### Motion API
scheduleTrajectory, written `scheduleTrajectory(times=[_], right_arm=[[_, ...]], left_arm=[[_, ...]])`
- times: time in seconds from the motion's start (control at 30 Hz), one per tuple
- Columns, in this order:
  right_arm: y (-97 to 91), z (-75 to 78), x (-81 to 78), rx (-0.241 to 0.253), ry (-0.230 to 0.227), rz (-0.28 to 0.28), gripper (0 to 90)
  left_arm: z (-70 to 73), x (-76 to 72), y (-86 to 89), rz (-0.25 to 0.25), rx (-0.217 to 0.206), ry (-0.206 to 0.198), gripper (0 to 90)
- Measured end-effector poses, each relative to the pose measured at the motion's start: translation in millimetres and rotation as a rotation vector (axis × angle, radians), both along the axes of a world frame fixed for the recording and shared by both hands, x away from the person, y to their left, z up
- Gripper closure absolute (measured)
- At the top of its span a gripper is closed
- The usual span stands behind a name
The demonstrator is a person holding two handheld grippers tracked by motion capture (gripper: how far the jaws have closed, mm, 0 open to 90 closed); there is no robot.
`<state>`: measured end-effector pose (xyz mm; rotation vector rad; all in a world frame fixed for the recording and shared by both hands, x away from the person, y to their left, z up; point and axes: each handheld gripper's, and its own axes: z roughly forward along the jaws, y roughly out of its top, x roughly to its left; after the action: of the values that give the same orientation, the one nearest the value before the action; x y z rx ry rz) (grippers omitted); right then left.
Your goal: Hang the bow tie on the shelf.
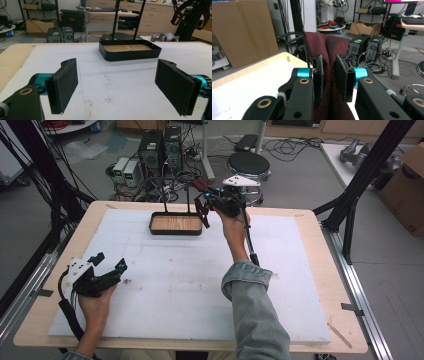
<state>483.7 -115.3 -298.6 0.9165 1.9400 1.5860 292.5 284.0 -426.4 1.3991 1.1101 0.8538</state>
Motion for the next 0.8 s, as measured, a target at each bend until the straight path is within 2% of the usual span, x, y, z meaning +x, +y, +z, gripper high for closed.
scheduleTrajectory(times=[0.2,0.27,0.4,0.67,0.8], right_arm=[[7.6,-1.3,12.0,0.012,0.016,0.0,77.1],[11.7,-0.5,15.1,0.01,0.0,-0.002,77.1],[14.9,-2.4,21.5,0.005,0.005,-0.014,77.1],[12.1,-6.8,31.7,0.026,0.015,-0.069,77.1],[13.1,-8.9,36.6,-0.003,0.024,-0.103,77.0]], left_arm=[[-0.7,1.3,0.1,-0.007,0.0,0.006,18.8],[-0.8,1.3,0.5,-0.007,-0.001,0.006,18.8],[-1.5,2.1,2.0,-0.009,-0.002,0.012,18.7],[-2.1,2.8,2.4,-0.009,-0.003,0.016,18.7],[-2.1,2.8,3.2,-0.007,-0.006,0.017,18.7]])
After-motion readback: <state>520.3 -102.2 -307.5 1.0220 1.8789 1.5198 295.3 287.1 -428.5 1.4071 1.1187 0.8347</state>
